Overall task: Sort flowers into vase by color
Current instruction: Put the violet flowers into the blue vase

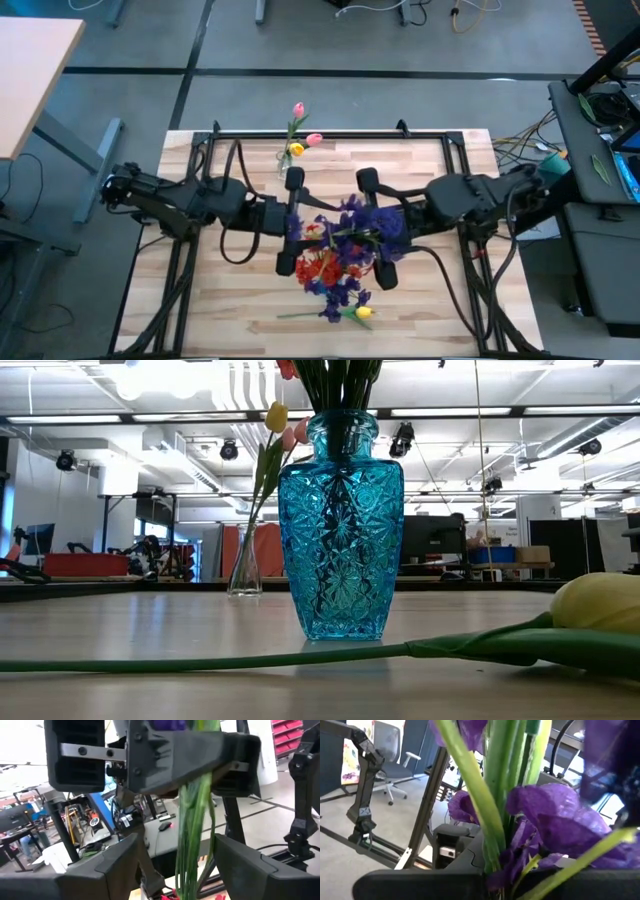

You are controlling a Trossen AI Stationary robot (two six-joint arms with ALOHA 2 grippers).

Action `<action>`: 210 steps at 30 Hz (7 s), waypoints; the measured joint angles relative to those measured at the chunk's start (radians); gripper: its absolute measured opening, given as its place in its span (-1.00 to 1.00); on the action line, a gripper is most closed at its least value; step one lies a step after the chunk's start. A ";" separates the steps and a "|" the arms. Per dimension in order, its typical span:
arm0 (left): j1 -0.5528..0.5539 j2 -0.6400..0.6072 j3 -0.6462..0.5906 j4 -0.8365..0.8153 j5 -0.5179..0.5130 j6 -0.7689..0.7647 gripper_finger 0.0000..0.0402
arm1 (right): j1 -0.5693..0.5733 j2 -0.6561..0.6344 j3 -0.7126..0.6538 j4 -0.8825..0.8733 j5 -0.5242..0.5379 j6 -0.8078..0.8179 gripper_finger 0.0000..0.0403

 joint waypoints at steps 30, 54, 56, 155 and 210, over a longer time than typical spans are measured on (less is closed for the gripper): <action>0.023 -0.023 0.000 -0.080 -0.006 -0.043 -0.98 | -0.036 -0.081 0.000 -0.119 0.128 0.076 0.01; -0.395 -0.182 -0.321 0.228 -0.557 -0.021 -1.00 | 0.026 -0.472 -0.440 -0.626 0.295 0.608 0.13; -0.427 -0.207 -0.380 0.284 -0.572 -0.022 -1.00 | 0.042 -0.523 -0.528 -0.609 0.335 0.639 0.13; -0.468 0.249 -0.894 1.534 -0.727 -0.022 -1.00 | 0.177 0.254 -1.353 1.376 0.443 0.522 0.59; -0.334 0.311 -0.801 1.575 -0.541 0.001 -1.00 | 0.131 0.257 -1.326 1.370 0.337 0.445 -0.07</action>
